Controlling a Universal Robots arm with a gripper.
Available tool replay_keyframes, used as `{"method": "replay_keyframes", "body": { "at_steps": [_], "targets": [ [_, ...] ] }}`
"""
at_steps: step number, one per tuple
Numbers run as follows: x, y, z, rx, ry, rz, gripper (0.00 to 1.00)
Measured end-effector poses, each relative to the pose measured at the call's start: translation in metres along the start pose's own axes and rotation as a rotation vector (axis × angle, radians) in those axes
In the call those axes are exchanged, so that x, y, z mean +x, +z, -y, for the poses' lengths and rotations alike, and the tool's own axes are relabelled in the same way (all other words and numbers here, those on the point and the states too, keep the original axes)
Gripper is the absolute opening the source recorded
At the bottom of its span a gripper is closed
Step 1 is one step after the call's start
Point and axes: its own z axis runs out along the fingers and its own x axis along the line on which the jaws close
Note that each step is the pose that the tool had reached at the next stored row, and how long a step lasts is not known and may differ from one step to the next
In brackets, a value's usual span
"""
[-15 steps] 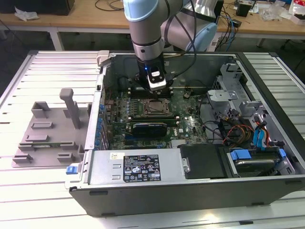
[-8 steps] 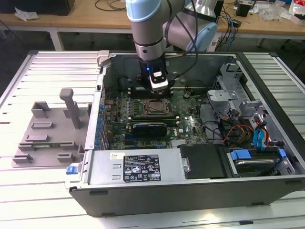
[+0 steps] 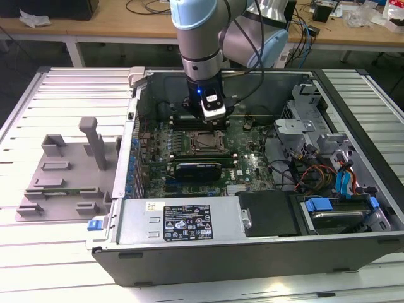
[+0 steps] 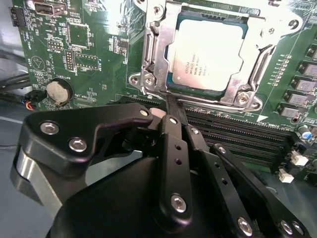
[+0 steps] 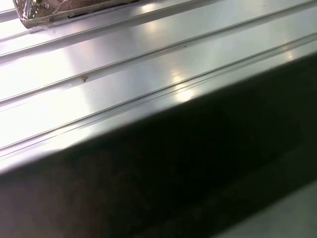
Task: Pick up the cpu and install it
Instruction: 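Install the first cpu locking lever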
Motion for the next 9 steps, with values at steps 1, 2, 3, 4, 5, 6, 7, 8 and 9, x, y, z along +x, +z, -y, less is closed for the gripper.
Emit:
{"method": "replay_keyframes", "body": {
  "at_steps": [1, 2, 3, 4, 5, 6, 7, 8, 9],
  "targets": [
    [0.0000, 0.0000, 0.0000, -0.0033, 0.001, -0.0013, 0.11],
    [0.0000, 0.0000, 0.0001, -0.0114, 0.002, -0.0045, 0.11],
    [-0.0004, 0.0001, 0.0007, -0.0144, 0.003, -0.0056, 0.11],
    [-0.0006, 0.0000, 0.0010, -0.0172, 0.004, -0.0069, 0.11],
    [-0.0007, -0.0002, 0.0008, -0.0185, 0.004, -0.0076, 0.11],
    [-0.0010, -0.0014, 0.0005, -0.0198, 0.004, -0.0077, 0.11],
    [-0.0016, -0.0051, 0.0003, -0.0185, 0.004, -0.0082, 0.11],
    [-0.0019, -0.0071, 0.0000, -0.0186, 0.004, -0.0082, 0.11],
    [-0.0023, -0.0093, -0.0003, -0.0186, 0.004, -0.0082, 0.11]
  ]
}}
